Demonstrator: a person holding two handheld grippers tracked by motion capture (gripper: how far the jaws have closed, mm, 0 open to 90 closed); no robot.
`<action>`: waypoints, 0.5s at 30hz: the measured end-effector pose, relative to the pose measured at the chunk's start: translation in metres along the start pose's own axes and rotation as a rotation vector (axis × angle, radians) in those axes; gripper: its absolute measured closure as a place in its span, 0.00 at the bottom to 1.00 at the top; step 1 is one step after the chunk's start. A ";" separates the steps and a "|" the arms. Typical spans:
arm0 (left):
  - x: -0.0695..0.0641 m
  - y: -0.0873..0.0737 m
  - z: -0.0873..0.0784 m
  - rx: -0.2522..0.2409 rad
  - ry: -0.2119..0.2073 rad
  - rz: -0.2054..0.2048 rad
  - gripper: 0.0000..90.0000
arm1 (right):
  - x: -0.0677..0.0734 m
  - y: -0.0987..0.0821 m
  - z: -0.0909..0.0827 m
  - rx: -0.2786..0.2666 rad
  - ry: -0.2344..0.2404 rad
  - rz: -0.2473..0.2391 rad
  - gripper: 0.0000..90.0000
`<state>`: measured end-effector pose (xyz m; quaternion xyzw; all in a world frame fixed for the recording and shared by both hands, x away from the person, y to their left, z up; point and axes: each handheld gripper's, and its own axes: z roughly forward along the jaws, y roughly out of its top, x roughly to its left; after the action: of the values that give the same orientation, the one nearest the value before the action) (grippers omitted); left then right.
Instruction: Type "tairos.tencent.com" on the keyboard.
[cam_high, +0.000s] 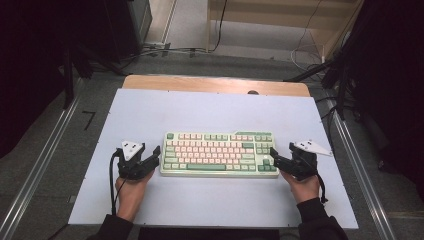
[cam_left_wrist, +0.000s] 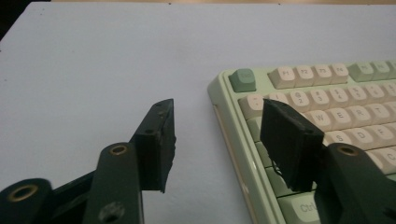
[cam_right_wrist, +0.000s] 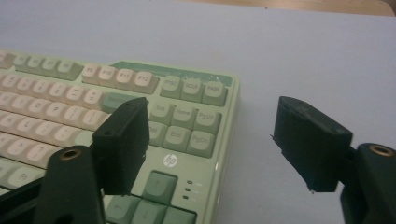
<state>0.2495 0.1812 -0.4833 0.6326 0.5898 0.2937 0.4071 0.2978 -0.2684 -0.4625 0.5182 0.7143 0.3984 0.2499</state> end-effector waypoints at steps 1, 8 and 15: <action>-0.002 0.001 0.000 -0.001 -0.013 0.000 0.61 | 0.002 0.001 0.001 -0.002 0.011 0.000 0.32; -0.009 0.002 0.004 0.006 -0.060 -0.004 0.79 | 0.009 0.002 0.005 0.000 0.042 0.016 0.51; -0.017 0.004 0.005 0.003 -0.054 0.034 0.96 | 0.029 0.005 0.009 0.001 0.083 -0.048 0.87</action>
<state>0.2541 0.1640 -0.4805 0.6508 0.5683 0.2824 0.4169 0.2980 -0.2374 -0.4620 0.4839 0.7365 0.4133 0.2292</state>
